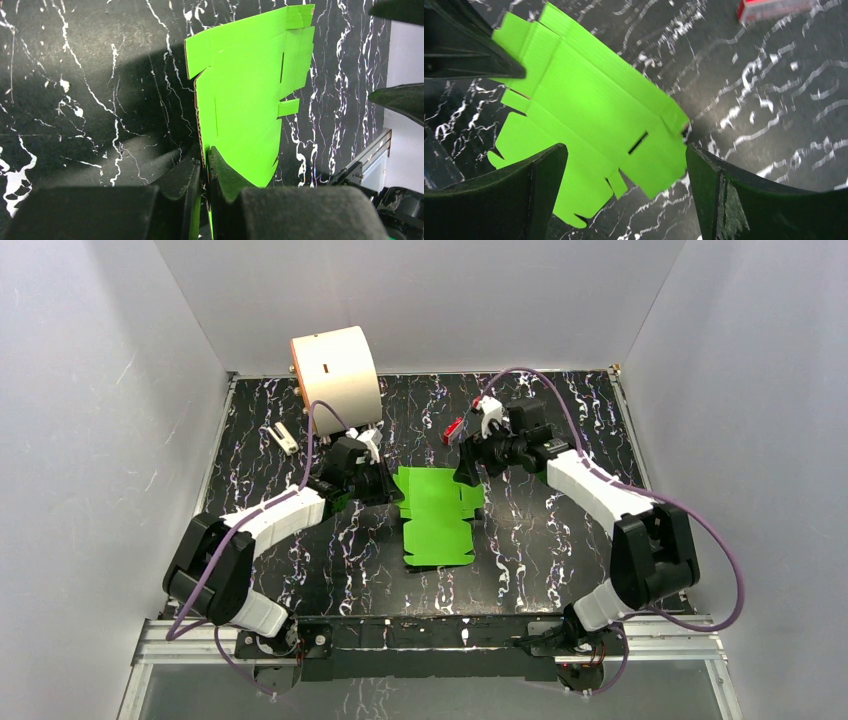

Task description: Fold the paper box

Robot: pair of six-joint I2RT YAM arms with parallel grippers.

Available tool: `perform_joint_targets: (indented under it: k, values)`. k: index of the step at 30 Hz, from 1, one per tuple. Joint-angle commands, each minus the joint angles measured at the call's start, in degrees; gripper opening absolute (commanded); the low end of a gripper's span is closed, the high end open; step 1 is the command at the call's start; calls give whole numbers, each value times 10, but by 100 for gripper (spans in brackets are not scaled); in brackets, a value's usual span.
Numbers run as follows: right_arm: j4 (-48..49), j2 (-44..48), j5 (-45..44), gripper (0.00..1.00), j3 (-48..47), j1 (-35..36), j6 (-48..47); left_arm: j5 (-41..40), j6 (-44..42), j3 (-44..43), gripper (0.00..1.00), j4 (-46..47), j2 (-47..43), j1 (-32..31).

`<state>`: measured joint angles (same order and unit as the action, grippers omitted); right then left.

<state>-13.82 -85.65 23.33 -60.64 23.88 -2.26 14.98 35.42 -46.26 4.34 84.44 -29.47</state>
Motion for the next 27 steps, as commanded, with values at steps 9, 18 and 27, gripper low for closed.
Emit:
perform_joint_targets:
  k: [9,18,27]
  values:
    - [-39,-145,190,93,-177,-14,-151,72,-104,-67,8,-99,-29,-2]
    - [-142,-237,321,76,-250,-15,-235,93,-129,-69,7,-99,-38,-2]
    - [-191,-278,360,65,-268,-15,-274,98,-133,-53,7,-71,-66,-2]
